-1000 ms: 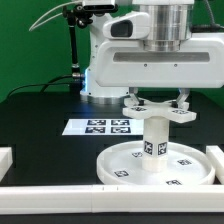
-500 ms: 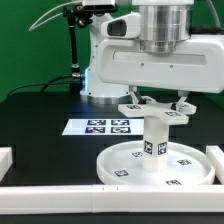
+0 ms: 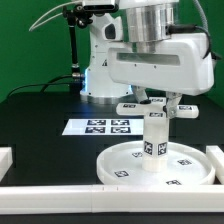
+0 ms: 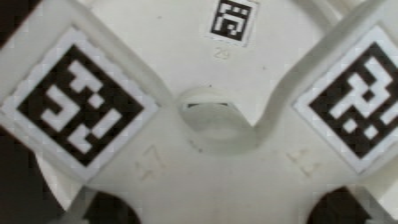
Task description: Assemble round table
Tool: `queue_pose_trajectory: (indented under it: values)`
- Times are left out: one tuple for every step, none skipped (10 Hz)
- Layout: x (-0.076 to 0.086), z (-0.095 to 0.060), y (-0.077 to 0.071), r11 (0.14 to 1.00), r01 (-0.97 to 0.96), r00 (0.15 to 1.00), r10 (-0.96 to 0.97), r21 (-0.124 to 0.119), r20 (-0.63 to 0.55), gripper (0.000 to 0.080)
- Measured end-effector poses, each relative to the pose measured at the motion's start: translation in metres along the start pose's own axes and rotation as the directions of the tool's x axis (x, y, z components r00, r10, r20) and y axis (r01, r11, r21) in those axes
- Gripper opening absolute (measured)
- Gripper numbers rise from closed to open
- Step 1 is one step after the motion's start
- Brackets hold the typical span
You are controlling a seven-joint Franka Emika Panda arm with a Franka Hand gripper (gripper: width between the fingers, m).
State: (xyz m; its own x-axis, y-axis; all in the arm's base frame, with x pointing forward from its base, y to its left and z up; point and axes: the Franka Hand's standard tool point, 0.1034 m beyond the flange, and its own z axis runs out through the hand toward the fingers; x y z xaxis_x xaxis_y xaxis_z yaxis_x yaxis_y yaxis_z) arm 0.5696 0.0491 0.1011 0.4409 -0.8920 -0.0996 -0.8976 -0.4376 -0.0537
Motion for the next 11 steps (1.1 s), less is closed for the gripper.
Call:
queue_pose_trajectory:
  values:
    - [0.0002,0.0001,0.0001,0.999,-0.051,0.999,0.051,0.000,0.000,0.0449]
    - [0.0003,0.0003,0.0002,0.995,-0.098,0.995,0.098,0.000,0.000,0.0449]
    - [0.0004,0.0003,0.0002,0.989,-0.150,0.989,0.150,0.000,0.000,0.0449]
    - [0.0003,0.0003,0.0001,0.983,-0.185,0.983,0.185,0.000,0.000,0.0449]
    - [0.0003,0.0004,0.0001,0.966,-0.258,0.966,0.258,0.000,0.000,0.0449]
    - [0.0004,0.0004,0.0001,0.953,-0.303,0.953,0.303,0.000,0.000,0.0449]
    - [0.0010,0.0004,-0.0003,0.925,-0.379,0.925,0.379,0.007,0.009,0.0449]
    - [0.0030,0.0004,-0.0008,0.875,-0.483,0.876,0.482,0.023,0.026,0.0449]
    - [0.0044,0.0005,-0.0023,0.833,-0.552,0.834,0.551,0.043,0.040,0.0449]
    - [0.0050,0.0005,-0.0033,0.760,-0.648,0.762,0.646,0.057,0.052,0.0449]
    - [0.0056,0.0004,-0.0039,0.692,-0.719,0.695,0.716,0.063,0.063,0.0449]
